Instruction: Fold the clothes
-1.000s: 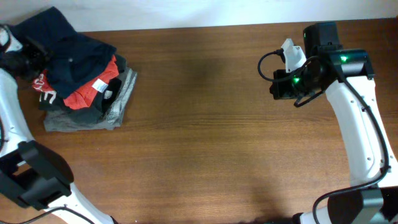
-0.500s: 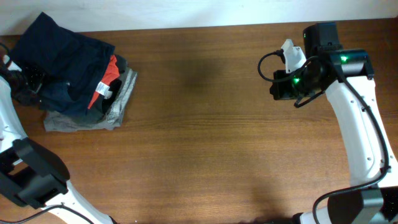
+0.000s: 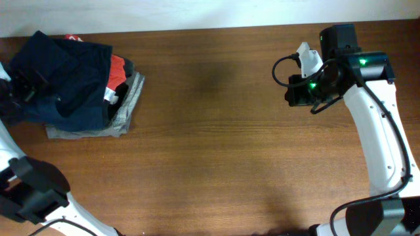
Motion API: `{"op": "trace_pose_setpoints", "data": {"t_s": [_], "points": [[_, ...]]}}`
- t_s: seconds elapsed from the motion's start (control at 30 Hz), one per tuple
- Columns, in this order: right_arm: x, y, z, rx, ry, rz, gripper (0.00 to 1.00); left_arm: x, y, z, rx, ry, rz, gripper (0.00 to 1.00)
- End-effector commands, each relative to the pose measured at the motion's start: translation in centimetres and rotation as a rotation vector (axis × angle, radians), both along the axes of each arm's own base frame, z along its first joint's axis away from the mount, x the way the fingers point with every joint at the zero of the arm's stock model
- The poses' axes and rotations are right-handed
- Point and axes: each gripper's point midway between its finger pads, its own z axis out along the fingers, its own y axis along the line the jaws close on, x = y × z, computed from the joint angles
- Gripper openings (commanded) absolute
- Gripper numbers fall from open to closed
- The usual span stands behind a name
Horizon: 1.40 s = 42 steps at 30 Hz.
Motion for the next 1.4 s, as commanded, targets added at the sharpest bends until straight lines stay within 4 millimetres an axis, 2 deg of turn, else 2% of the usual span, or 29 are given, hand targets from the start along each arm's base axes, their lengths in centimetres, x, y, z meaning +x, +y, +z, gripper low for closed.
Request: {"op": "trace_pose_setpoints", "data": {"t_s": [0.0, 0.1, 0.17, 0.33, 0.4, 0.43, 0.47, 0.57, 0.73, 0.9, 1.07, 1.2, 1.37], "points": [[0.2, 0.1, 0.2, 0.007, -0.010, -0.001, 0.04, -0.8, -0.5, 7.3, 0.138, -0.163, -0.070, 0.99], [0.2, 0.1, 0.2, 0.007, -0.010, -0.001, 0.04, -0.9, -0.5, 9.5, 0.192, -0.223, -0.085, 0.99], [0.2, 0.1, 0.2, 0.007, -0.010, -0.001, 0.04, -1.0, -0.5, 9.9, 0.200, -0.233, -0.085, 0.99], [0.2, 0.1, 0.2, 0.007, -0.012, 0.000, 0.04, -1.1, -0.4, 8.9, 0.204, -0.202, -0.112, 0.99], [0.2, 0.1, 0.2, 0.007, -0.012, 0.000, 0.04, -1.2, -0.1, 8.3, 0.212, -0.176, -0.105, 0.93], [0.2, 0.1, 0.2, 0.007, -0.012, 0.000, 0.04, -1.2, -0.1, 8.1, 0.208, -0.174, -0.106, 0.69], [0.3, 0.1, 0.2, 0.007, -0.013, 0.000, 0.04, -1.1, 0.0, 8.1, 0.209, -0.176, -0.106, 0.49], [0.3, 0.1, 0.2, 0.007, -0.017, 0.000, 0.04, -0.7, -0.5, 8.2, 0.205, -0.187, -0.120, 0.01], [0.4, 0.1, 0.3, 0.007, -0.020, 0.000, 0.04, 1.0, -3.1, 9.5, 0.168, -0.292, -0.232, 0.01], [0.4, 0.1, 0.3, 0.007, -0.020, 0.000, 0.04, 3.7, -8.6, 14.1, 0.110, -0.547, -0.437, 0.01], [0.4, 0.1, 0.3, 0.007, -0.019, 0.000, 0.04, 4.9, -16.6, 17.9, 0.010, -0.729, -0.650, 0.01], [0.4, 0.1, 0.3, 0.007, -0.020, -0.002, 0.04, 3.9, -24.2, 20.3, -0.029, -0.813, -0.842, 0.01], [0.5, -0.2, 0.2, -0.012, -0.020, -0.009, 0.04, 0.5, -32.4, 23.7, 0.002, -0.908, -1.044, 0.01]]}}
